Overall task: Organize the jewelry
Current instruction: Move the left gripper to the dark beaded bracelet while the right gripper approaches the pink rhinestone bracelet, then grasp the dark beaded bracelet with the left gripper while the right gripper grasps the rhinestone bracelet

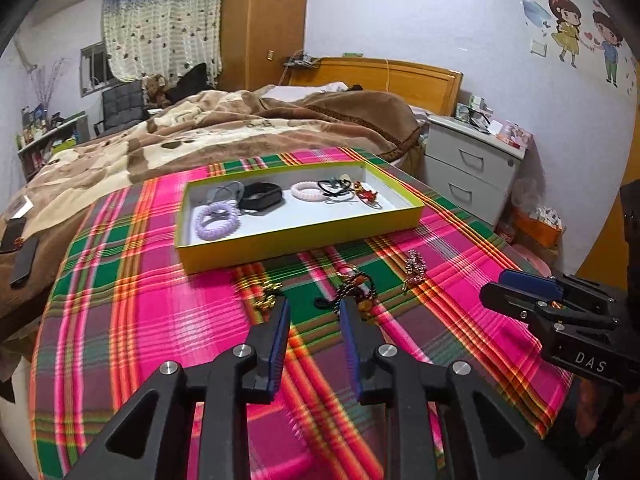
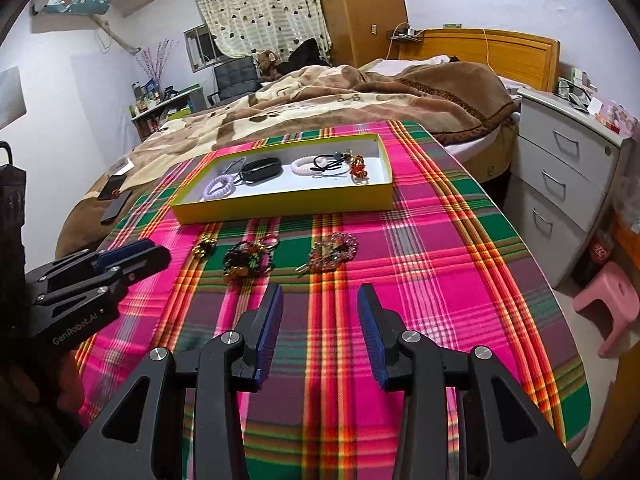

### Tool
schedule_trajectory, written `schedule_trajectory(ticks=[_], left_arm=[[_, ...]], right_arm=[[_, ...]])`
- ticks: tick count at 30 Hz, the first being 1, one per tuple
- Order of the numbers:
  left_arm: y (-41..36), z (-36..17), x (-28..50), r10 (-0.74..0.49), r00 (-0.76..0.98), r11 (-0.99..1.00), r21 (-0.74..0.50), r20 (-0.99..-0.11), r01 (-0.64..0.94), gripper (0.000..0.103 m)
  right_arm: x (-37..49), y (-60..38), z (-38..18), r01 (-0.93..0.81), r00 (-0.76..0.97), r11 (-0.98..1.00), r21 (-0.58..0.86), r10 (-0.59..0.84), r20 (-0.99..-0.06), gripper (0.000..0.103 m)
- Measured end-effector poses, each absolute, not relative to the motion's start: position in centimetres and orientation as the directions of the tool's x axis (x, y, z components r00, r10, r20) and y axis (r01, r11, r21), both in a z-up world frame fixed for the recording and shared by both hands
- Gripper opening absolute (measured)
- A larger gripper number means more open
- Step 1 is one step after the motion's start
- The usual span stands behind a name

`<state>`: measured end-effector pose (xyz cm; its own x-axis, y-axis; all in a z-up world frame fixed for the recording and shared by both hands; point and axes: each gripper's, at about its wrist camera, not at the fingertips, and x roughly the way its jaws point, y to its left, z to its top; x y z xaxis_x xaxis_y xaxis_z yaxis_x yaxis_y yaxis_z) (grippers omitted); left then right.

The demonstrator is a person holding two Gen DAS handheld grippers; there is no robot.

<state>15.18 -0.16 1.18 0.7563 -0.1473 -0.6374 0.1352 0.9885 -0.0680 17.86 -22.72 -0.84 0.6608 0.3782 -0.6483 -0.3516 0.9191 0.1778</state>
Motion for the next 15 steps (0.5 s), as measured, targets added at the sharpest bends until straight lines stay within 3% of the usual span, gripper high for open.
schedule_trajectory(ticks=[3, 15], left_arm=[[-0.7, 0.5, 16.6, -0.175, 0.737, 0.984, -0.082, -0.652, 0.161, 0.033], [-2.3, -2.4, 21.2, -0.23, 0.635, 0.971, -0.126, -0.738, 0.205, 0.034]], right_arm=[[18.6, -22.8, -1.2, -0.345, 0.657, 0.922, 0.178, 0.373, -0.655, 0.04], [20.4, -22.8, -2.3, -0.334, 0.639, 0.923, 0.19, 0.37, -0.674, 0.04]])
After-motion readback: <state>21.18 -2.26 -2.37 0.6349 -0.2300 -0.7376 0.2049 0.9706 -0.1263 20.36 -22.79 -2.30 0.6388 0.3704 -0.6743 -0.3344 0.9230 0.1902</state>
